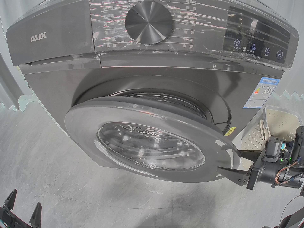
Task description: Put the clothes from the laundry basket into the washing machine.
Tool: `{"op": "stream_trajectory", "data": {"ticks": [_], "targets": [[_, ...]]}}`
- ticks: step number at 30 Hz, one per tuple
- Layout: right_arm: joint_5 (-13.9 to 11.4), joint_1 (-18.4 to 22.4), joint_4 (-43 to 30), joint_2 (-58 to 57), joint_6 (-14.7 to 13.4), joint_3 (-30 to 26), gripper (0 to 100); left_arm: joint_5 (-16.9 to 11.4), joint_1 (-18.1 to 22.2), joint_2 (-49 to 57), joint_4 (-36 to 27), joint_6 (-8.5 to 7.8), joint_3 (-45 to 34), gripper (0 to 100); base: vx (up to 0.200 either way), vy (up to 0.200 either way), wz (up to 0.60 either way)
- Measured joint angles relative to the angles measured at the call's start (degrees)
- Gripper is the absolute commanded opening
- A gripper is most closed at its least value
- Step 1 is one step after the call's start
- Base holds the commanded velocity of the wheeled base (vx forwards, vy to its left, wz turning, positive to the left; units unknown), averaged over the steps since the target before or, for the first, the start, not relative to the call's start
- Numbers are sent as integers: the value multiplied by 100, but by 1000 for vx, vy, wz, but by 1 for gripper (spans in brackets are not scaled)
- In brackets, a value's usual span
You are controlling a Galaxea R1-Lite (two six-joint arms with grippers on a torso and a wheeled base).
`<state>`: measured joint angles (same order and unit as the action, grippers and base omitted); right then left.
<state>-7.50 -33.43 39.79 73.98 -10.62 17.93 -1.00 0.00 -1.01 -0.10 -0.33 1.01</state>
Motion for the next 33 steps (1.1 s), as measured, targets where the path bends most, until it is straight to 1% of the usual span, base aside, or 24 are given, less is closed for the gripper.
{"op": "stream_trajectory", "data": {"ticks": [1,4,7,16,23,28,33], "targets": [[2,30,2,-9,4,4,100,-1,0,0,0,0,0,100,0,0,0],[0,134,26,44,35,34,100,-1,0,-2,0,0,0,100,-200,0,0],[-16,187,55,158,151,39,100,0,0,-2,2,-2,0,100,-200,0,0],[-13,61,55,333,180,-57,100,2,0,0,0,0,0,100,0,0,0],[-30,-163,57,311,143,-162,100,5,0,0,0,0,0,100,0,0,0],[-16,-122,61,305,162,-143,100,0,0,0,0,0,0,100,0,0,0],[-13,-13,69,335,169,-90,100,2,0,-2,0,0,0,100,-200,0,0]]}}
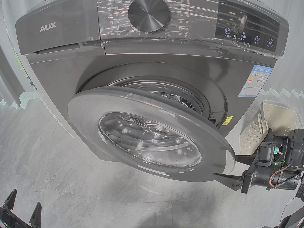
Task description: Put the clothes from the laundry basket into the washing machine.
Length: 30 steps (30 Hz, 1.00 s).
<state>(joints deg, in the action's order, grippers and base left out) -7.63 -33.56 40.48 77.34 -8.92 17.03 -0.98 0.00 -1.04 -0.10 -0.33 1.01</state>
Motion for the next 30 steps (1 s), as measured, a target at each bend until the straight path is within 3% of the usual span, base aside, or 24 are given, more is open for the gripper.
{"op": "stream_trajectory", "data": {"ticks": [18,25,30], "targets": [[-11,-327,-9,94,-5,-190,100,2,0,2,0,0,0,100,-11,0,0],[16,-233,207,221,-5,-44,100,0,0,0,2,-2,0,100,-200,0,0],[24,-233,651,447,-5,-55,100,0,0,2,0,0,0,100,0,0,0]]}}
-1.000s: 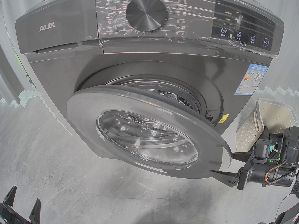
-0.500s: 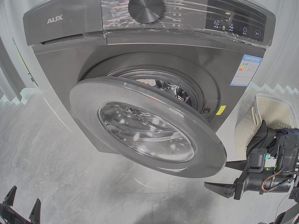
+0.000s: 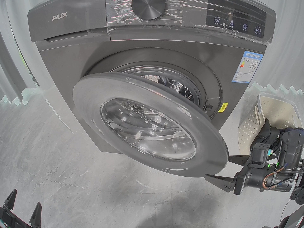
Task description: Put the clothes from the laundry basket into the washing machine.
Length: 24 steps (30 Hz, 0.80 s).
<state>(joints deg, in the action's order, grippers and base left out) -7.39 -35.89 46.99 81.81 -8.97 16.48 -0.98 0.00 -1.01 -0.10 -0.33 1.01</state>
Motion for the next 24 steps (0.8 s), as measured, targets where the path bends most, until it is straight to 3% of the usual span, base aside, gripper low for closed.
{"op": "stream_trajectory", "data": {"ticks": [17,21,24], "targets": [[-13,-258,196,82,61,-540,100,0,0,-2,0,-2,0,100,0,0,0],[-9,-11,163,41,255,-761,100,-4,0,-2,0,-2,0,100,0,0,0],[-16,500,167,66,446,-847,100,-2,0,0,0,0,0,100,0,0,0]]}}
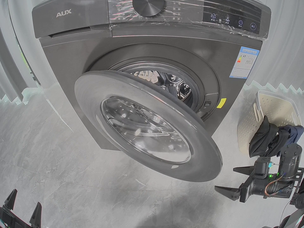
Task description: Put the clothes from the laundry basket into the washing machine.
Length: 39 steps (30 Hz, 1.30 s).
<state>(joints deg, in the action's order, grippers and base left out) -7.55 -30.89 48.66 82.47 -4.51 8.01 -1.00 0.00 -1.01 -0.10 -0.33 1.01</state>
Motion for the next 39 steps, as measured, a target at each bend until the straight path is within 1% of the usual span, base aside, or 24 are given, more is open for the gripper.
{"op": "stream_trajectory", "data": {"ticks": [2,3,6,10,12,14,16,18,20,28,31,33,35,39], "targets": [[-9,300,13,41,110,-24,100,0,0,0,0,0,0,100,0,0,0],[-20,523,22,80,189,-33,100,0,0,0,0,0,0,100,0,0,0],[-39,905,29,182,329,-24,100,-1,0,-2,0,0,0,100,0,0,0],[-30,1139,51,339,350,174,100,-4,0,-2,0,0,0,100,0,0,0],[-24,1163,79,413,274,318,100,-1,0,-2,0,0,0,100,0,0,0],[-17,1147,150,479,71,455,100,-4,0,-2,0,0,0,100,0,0,0],[-9,1034,229,534,-121,546,100,-1,0,-2,0,0,0,100,0,0,0],[2,884,330,573,-262,601,100,-1,0,0,0,0,0,100,0,0,0],[22,757,402,606,-340,618,100,0,0,-2,0,0,0,100,0,0,0],[-44,335,411,634,-356,419,100,2,0,0,0,0,0,100,0,0,0],[-24,149,421,612,-363,351,100,0,0,-2,0,0,0,100,0,0,0],[0,99,432,601,-372,354,100,2,0,0,0,-2,0,100,0,0,0],[79,96,429,608,-378,417,100,2,0,0,2,0,0,100,0,0,0],[462,155,435,695,-394,561,100,0,-2,-2,0,-2,0,100,0,0,0]]}}
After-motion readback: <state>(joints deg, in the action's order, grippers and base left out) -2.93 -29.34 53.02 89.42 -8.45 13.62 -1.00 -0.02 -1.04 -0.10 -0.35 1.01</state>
